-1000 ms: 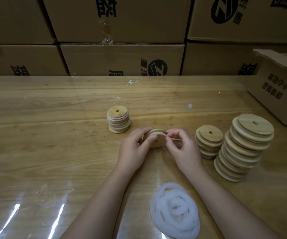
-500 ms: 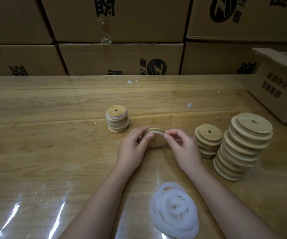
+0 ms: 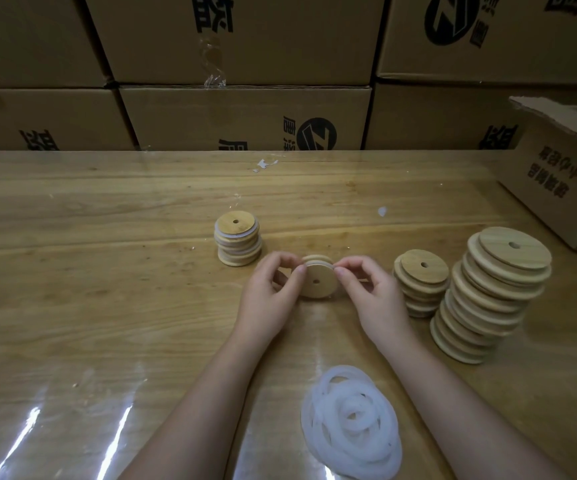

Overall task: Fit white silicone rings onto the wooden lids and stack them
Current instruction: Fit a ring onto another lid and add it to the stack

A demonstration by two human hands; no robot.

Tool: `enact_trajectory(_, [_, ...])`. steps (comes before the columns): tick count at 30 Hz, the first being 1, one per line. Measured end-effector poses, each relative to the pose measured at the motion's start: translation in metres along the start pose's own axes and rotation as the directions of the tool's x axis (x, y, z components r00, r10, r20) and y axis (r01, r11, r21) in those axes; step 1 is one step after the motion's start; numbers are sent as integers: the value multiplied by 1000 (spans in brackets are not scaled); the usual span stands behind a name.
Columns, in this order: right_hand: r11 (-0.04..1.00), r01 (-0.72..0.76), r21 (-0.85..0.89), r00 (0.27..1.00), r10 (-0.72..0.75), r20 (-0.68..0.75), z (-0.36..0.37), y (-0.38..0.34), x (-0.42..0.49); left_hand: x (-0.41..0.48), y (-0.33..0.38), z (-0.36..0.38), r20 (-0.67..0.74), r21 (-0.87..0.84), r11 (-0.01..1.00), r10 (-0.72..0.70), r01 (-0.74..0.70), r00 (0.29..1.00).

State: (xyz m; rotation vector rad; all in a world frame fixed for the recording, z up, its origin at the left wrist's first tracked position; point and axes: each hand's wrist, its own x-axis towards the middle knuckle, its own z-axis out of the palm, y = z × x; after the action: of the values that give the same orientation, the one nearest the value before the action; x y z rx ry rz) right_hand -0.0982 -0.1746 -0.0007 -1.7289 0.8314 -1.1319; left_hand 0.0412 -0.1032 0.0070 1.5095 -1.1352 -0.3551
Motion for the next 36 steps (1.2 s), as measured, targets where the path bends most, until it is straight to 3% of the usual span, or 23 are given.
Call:
enact_trajectory(5, [998,57,-30,998,-58,-8,0,-5,-1,0,-1,0,-20,-8,1000,0,0,1000])
enact_trajectory(14, [993,115,-16,993,-114,19,0,-11,-3,-2,-1,-1,34,11,983,184,-185,982])
enact_trajectory(18, [997,79,-11,997,-79,-16,-1,-7,-2,-1,-1,-1,17,-34,996,80,-79,997])
enact_trajectory(22, [965,-109,239,992,123,-41,0,-4,-1,-1,1,1,22,-72,997,20,-19,1000])
enact_trajectory(30, [913,-176,367,977,208,-49,-2,-7,0,0,5,-1,76,-265,950,-151,166,986])
enact_trajectory(36, [894,-239,378,966,257,3,-1,-10,2,1,7,-4,113,-284,932,-201,226,973])
